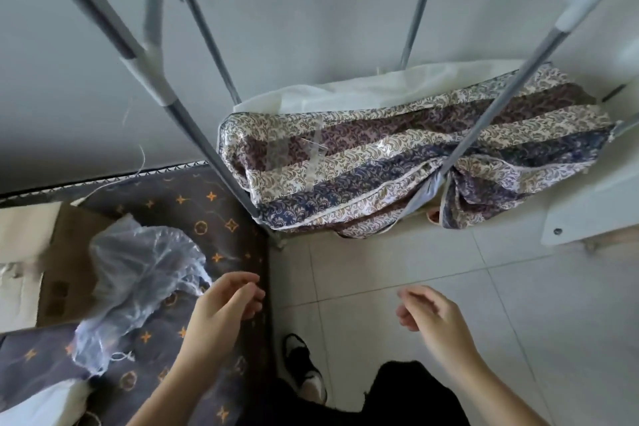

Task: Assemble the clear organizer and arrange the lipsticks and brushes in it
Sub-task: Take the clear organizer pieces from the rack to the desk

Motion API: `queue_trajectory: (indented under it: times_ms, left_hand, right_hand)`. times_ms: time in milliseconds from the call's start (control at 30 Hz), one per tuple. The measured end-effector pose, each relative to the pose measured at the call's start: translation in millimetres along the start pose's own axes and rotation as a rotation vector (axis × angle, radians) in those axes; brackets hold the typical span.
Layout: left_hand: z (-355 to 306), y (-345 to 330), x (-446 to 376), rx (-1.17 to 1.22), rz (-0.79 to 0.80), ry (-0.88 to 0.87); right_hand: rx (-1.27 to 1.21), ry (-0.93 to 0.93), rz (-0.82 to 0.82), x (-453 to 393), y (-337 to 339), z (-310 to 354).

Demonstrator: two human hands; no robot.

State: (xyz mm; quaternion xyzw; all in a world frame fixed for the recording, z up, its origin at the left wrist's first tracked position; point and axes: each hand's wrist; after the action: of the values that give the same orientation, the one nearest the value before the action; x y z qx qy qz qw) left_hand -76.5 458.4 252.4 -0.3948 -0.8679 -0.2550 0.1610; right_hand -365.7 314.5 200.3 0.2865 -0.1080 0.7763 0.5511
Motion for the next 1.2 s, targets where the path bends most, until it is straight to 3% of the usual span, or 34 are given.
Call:
queue_trajectory:
  times_ms: [300,567,700,800,967,1200]
  left_hand:
    - [-39,-41,-186,-0.273,0.131,0.041]
    - [-26,-110,-373,-0.448,-0.023,0.204]
    - [6,-135,-450,-0.644,-0.178,0.316]
    - [29,-145,-476,-0.746,-0.244,0.411]
    - [54,-152,-498,-0.956,-0.23,0.37]
    - [56,-158,-515,-0.671,-0.172,0.307]
  right_hand:
    - [-0.085,-0.07,0.025,-155,-77,47]
    - [0.148,-0.123,0.205,-350,-156,71]
    - [0.317,-0.031,0.138,-434,-206,62]
    - [0.328,-0.137,0.076,-469,-233,47]
    - [0.49,-0.14,-0.103,-492,-258,32]
    - [0.47,-0.191,-0.17,-521,-279,43]
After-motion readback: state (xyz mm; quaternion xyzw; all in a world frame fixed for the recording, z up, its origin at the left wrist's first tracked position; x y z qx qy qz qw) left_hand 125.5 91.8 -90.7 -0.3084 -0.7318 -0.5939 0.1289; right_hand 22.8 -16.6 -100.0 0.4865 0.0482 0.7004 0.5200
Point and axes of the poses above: each hand's wrist, its own x-axis away from the middle knuckle, its own y-axis out of the back of the hand, z = x × y, and after that the axes turned 5 degrees about -x, right-handed
